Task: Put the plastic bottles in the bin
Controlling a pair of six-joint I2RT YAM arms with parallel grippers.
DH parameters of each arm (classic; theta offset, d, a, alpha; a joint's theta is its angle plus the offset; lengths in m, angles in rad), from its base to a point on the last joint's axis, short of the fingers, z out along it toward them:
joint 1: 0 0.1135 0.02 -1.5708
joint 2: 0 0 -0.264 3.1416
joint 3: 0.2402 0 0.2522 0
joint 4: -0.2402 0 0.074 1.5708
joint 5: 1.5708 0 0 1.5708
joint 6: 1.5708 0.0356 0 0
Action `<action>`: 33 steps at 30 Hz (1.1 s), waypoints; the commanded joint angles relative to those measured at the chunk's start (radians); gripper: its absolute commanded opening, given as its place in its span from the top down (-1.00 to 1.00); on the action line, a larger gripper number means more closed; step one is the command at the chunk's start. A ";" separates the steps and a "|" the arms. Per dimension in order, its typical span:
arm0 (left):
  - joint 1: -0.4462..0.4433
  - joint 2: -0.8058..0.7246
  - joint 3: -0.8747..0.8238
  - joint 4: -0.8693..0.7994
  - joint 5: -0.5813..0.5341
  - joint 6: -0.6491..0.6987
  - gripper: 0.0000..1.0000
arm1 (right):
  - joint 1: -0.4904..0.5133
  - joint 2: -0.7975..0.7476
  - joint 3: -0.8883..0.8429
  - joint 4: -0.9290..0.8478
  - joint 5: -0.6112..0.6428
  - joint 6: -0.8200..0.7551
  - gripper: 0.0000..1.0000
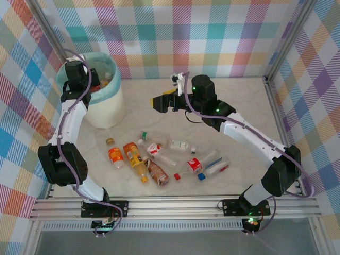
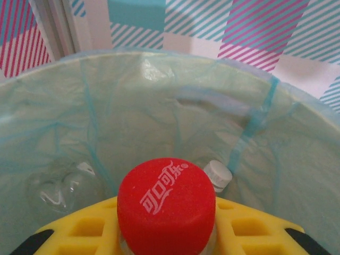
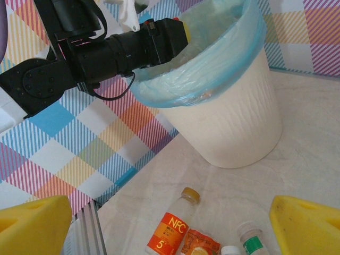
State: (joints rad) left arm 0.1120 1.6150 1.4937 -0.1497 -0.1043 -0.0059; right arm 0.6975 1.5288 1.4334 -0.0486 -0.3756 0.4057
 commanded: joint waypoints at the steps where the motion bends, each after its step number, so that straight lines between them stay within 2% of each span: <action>1: 0.007 -0.008 0.004 -0.027 0.029 -0.006 0.14 | 0.007 -0.039 -0.012 -0.005 0.009 -0.010 -0.91; 2: 0.008 -0.010 0.013 -0.032 0.026 -0.006 -0.07 | 0.008 -0.039 -0.009 -0.006 0.010 -0.012 -0.91; 4: 0.007 -0.017 0.031 -0.049 0.020 -0.006 -0.18 | 0.008 -0.039 -0.007 -0.007 0.009 -0.013 -0.91; 14: 0.012 -0.054 0.102 -0.103 0.031 -0.016 -0.22 | 0.009 -0.024 0.012 -0.011 0.014 -0.016 -0.91; 19: 0.012 -0.079 0.136 -0.154 0.051 -0.039 -0.22 | 0.009 -0.024 0.023 -0.073 0.017 -0.063 -0.94; 22: 0.012 -0.106 0.158 -0.191 0.084 -0.065 -0.22 | 0.008 -0.047 0.005 -0.136 -0.100 -0.245 -0.99; 24: 0.011 -0.134 0.160 -0.210 0.098 -0.090 -0.22 | 0.008 -0.072 -0.030 -0.165 -0.128 -0.366 -0.99; 29: -0.029 -0.241 0.115 -0.229 0.104 -0.132 -0.22 | 0.008 -0.107 -0.071 -0.339 -0.058 -0.639 -0.97; 33: -0.121 -0.337 0.046 -0.227 0.107 -0.086 -0.22 | 0.008 -0.126 -0.152 -0.433 -0.015 -0.846 -0.99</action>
State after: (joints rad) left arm 0.0463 1.3388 1.5776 -0.3656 -0.0212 -0.1074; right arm 0.7010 1.4166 1.3315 -0.3614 -0.4198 -0.2111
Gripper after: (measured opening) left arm 0.607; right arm 0.994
